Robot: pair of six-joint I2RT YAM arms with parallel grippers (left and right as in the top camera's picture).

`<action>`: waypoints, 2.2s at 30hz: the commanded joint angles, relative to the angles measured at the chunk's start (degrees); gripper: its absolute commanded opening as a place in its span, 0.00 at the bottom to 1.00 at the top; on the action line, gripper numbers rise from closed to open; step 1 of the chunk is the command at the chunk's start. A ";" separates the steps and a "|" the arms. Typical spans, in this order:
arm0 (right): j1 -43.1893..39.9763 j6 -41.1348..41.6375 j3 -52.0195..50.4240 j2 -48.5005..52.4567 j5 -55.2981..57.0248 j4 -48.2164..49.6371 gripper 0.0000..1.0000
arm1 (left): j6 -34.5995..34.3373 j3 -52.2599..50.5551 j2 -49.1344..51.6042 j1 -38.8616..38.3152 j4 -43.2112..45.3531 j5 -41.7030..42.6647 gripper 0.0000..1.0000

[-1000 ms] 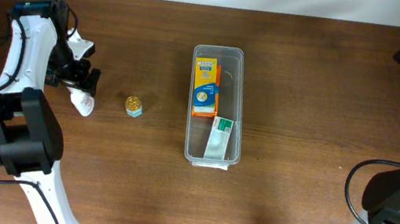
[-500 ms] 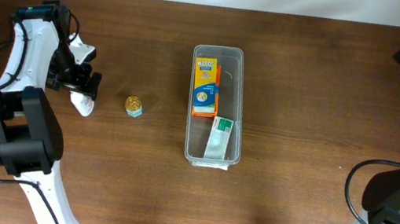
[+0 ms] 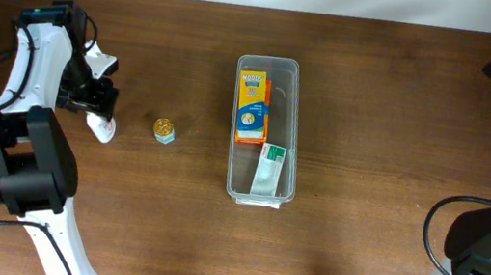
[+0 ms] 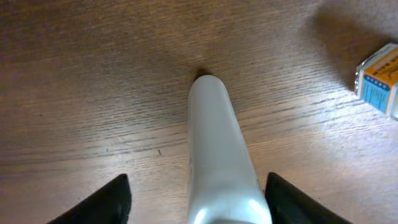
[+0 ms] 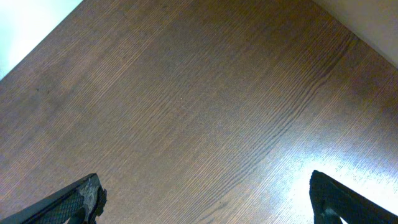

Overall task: Pack container
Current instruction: 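Lower the left gripper and grasp the white spray bottle, then lift the spray bottle and carry it over the container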

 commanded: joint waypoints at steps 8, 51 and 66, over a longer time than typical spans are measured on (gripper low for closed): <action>-0.11 0.04 -0.13 0.15 0.72 0.13 0.99 | 0.31 -0.28 0.63 0.02 -0.20 -0.09 0.45; 0.28 0.04 -0.13 0.15 0.72 0.13 0.98 | -17.05 36.50 0.61 -19.19 -11.26 10.43 0.27; 0.28 0.04 -0.13 0.15 0.72 0.13 0.98 | -41.72 37.31 0.61 -40.15 0.15 3.39 0.27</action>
